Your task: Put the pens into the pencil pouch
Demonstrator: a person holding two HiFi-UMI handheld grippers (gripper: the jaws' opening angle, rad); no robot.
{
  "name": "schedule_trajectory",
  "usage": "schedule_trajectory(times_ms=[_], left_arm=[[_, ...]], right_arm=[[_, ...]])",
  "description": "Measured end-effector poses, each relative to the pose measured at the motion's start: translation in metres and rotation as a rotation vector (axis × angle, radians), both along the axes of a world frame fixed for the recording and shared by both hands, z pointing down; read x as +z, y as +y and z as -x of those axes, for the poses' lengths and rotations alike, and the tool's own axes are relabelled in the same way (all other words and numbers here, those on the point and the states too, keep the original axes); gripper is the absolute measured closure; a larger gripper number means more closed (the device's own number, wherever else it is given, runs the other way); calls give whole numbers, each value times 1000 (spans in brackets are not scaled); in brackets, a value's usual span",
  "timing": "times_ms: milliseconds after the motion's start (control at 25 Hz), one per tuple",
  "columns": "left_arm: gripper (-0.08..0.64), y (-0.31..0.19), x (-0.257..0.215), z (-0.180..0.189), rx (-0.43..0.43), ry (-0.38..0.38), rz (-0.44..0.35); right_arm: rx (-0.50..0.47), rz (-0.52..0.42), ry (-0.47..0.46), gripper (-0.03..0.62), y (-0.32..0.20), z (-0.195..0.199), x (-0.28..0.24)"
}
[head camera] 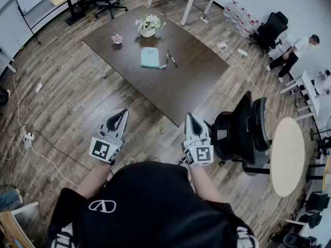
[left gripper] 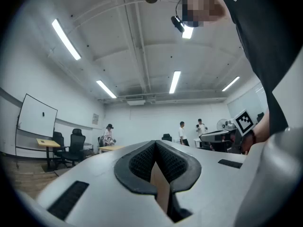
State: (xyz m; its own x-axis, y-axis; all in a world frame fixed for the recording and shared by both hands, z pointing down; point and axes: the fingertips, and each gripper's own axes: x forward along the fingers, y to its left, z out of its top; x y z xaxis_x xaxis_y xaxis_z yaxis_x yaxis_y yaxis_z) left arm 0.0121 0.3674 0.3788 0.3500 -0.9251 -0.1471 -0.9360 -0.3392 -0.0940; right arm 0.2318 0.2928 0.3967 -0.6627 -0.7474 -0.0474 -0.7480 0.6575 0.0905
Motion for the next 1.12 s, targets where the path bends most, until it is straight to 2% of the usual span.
schedule_trajectory(times_ms=[320, 640, 1120], left_arm=[[558, -2, 3, -2, 9, -2, 2], [558, -2, 5, -2, 13, 0, 10], [558, -20, 8, -21, -10, -10, 19]], right_arm=[[10, 18, -7, 594, -3, -2, 5], [9, 13, -62, 594, 0, -7, -1], [-5, 9, -83, 594, -9, -28, 1]])
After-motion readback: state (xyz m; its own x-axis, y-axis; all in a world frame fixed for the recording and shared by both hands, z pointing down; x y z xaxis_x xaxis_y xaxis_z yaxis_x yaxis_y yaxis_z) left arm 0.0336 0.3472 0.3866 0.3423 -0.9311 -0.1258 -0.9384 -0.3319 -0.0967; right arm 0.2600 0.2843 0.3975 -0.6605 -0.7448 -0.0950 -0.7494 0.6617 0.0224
